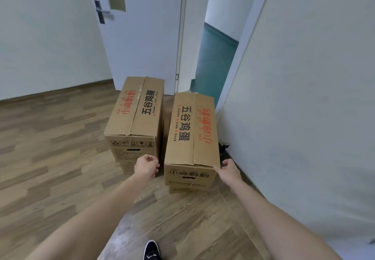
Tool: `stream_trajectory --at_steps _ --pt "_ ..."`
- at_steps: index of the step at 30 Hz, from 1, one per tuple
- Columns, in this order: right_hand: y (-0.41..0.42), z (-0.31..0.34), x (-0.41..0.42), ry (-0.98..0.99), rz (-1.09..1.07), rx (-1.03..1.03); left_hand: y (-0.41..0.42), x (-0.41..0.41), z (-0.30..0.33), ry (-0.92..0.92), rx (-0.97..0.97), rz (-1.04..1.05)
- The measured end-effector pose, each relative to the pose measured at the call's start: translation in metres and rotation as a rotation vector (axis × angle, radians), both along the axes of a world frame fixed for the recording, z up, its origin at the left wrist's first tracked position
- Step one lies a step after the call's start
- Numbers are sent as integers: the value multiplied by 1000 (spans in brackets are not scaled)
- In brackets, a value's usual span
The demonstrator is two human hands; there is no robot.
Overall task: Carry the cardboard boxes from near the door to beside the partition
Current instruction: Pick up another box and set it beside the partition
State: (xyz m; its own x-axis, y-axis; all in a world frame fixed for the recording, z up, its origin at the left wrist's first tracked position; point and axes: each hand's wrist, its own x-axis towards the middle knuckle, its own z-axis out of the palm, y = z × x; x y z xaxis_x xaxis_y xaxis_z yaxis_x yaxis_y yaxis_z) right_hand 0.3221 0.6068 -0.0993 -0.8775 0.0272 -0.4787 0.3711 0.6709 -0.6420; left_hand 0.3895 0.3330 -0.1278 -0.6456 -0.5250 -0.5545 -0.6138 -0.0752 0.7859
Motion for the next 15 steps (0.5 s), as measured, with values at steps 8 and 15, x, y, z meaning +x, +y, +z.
stream_trajectory --at_steps 8,15 --pt "-19 -31 -140 -101 -78 4 -15 -151 -23 -136 -78 -112" --pt "-39 -93 -295 -230 -114 -106 -19 -276 -56 -269 -110 -87"
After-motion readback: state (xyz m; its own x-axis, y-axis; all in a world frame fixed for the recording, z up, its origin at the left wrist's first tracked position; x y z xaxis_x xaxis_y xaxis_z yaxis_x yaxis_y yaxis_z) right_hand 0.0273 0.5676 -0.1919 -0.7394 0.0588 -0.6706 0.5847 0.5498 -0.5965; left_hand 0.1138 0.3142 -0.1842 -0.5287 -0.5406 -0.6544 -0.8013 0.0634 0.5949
